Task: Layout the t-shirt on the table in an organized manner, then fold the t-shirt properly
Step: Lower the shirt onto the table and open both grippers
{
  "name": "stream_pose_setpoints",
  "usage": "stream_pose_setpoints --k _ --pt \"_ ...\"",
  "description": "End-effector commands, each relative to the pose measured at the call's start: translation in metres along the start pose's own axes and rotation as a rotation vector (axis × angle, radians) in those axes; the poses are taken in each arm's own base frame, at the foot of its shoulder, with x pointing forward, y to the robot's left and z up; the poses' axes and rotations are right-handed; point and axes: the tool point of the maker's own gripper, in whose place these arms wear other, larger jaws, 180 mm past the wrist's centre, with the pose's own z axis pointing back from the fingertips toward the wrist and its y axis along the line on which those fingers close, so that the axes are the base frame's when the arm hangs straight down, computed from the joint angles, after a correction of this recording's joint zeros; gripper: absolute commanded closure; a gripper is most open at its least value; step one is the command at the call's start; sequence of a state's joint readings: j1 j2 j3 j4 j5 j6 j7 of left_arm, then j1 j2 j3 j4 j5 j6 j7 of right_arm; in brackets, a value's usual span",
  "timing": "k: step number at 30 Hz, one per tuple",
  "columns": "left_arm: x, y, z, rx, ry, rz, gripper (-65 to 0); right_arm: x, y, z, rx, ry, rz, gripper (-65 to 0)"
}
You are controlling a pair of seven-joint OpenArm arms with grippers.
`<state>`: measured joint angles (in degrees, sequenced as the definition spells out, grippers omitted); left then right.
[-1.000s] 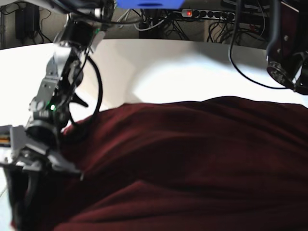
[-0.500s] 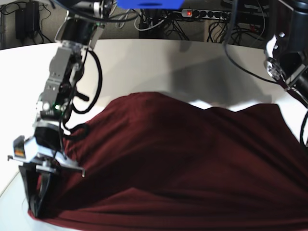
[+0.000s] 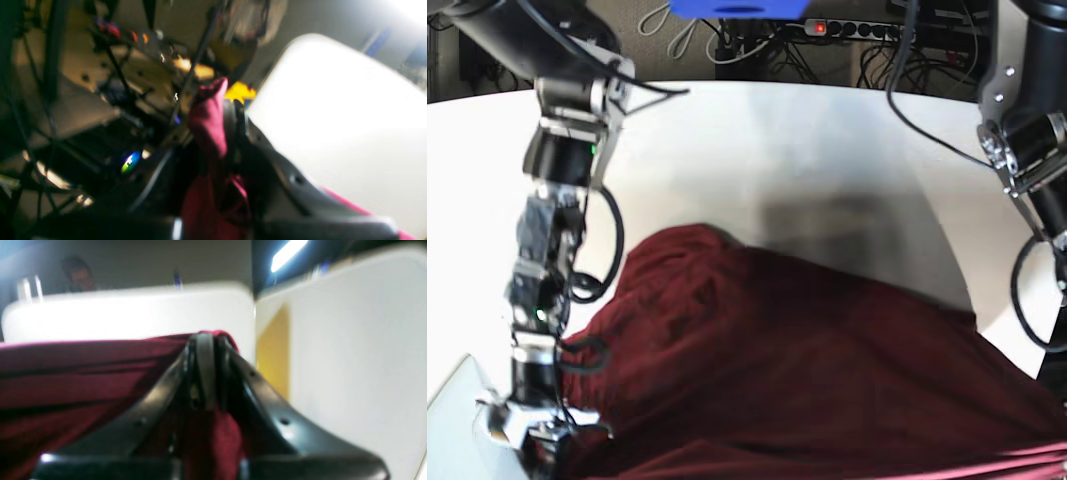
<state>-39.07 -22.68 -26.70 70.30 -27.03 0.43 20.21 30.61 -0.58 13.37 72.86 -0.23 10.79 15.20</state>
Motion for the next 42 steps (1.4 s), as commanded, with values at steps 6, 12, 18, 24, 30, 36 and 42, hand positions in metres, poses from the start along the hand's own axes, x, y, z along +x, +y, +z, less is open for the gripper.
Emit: stream_pose_setpoints --k 6,12,18,24,30,36,42 --pt "0.006 -0.004 -0.038 0.03 -0.041 0.029 -0.4 -0.016 -0.01 -0.04 -0.022 0.037 -0.018 0.0" --pt "-0.031 -0.015 -0.07 0.056 0.032 0.004 -0.4 -0.035 -0.022 -0.07 -0.034 0.118 -0.032 0.0" --pt "-0.043 -0.022 -0.086 0.081 0.06 -0.025 -1.0 -0.057 -0.032 -0.09 -0.049 0.216 -0.051 0.0" --pt "-0.051 -0.033 -0.089 0.077 0.081 -0.027 -15.3 -0.083 -0.044 -0.088 -0.07 0.317 -0.062 0.0" --pt "-0.061 -0.027 -0.087 0.09 0.104 -0.03 -49.7 -0.096 -0.055 -0.081 -0.081 0.371 -0.051 -14.8" --pt "-0.063 -0.026 -0.086 0.091 0.109 -0.03 -65.0 -0.125 -0.06 -0.056 -0.087 0.485 -0.041 -31.7" --pt "-0.104 -0.002 -0.069 0.117 0.176 -0.066 -65.0 -0.144 -0.07 -0.016 -0.091 0.504 0.001 -32.8"
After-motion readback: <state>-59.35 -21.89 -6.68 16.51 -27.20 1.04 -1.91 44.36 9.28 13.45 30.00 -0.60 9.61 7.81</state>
